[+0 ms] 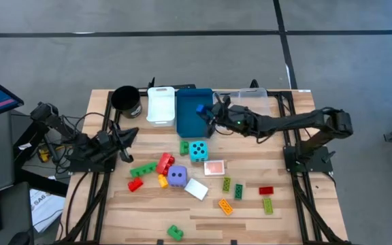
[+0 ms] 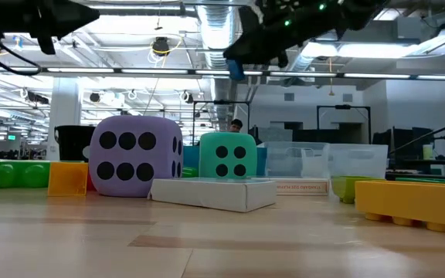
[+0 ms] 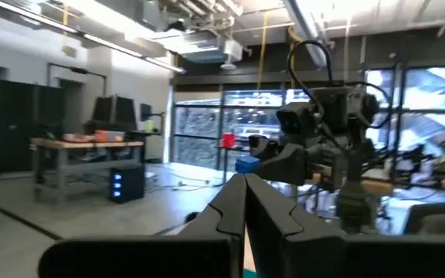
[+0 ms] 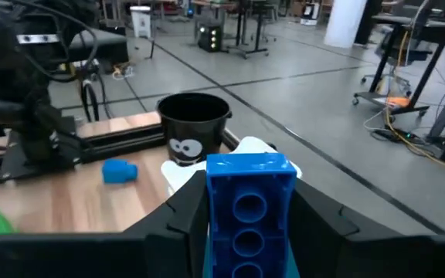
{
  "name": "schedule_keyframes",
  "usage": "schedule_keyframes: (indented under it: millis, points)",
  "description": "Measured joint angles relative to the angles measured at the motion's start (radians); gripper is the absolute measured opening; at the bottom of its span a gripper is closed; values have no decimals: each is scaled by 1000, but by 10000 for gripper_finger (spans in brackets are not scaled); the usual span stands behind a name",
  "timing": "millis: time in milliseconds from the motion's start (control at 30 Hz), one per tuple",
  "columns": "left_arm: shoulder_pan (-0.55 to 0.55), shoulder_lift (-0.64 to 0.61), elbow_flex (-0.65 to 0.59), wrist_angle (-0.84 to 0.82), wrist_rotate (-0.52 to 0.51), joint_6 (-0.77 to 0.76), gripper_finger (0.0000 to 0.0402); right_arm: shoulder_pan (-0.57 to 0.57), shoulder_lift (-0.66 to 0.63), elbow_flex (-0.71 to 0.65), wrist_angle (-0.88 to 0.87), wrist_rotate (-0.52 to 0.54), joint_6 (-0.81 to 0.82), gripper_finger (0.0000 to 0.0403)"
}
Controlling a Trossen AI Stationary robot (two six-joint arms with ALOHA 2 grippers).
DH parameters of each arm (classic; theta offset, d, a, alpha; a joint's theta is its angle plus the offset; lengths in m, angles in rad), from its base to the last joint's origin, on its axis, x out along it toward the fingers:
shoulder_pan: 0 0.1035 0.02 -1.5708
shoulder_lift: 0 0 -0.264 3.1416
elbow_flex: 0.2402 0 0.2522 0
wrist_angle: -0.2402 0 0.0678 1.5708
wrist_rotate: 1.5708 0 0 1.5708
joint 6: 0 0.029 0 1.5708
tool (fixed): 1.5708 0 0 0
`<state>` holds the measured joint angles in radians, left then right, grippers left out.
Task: Pick & Place Toys
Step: Put the small blue game piece into the right transparent bin
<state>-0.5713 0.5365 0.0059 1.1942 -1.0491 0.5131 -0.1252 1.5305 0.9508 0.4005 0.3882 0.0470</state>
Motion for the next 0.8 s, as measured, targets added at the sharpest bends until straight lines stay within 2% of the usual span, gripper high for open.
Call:
schedule_keyframes:
  millis: [267, 367, 467, 600, 700, 800]
  points:
    - [84, 2, 0, -26, -107, 66, 0, -28, -46, 0, -56, -43, 86, 129]
    - [84, 2, 0, -38, -108, -35, 0, -15, -72, 2, -101, -35, 93, 129]
    - [79, 3, 0, -82, -97, -165, 0, 9, -126, 2, -226, 21, 144, 129]
    - [81, 2, 0, -72, -77, -180, 0, 49, -286, 2, -467, 108, 221, 129]
    - [81, 2, 0, -72, -76, -186, 0, 128, -427, 2, -696, 258, 305, 129]
    - [81, 2, 0, -72, -76, -187, 0, 227, -547, -1, -880, 343, 420, 129]
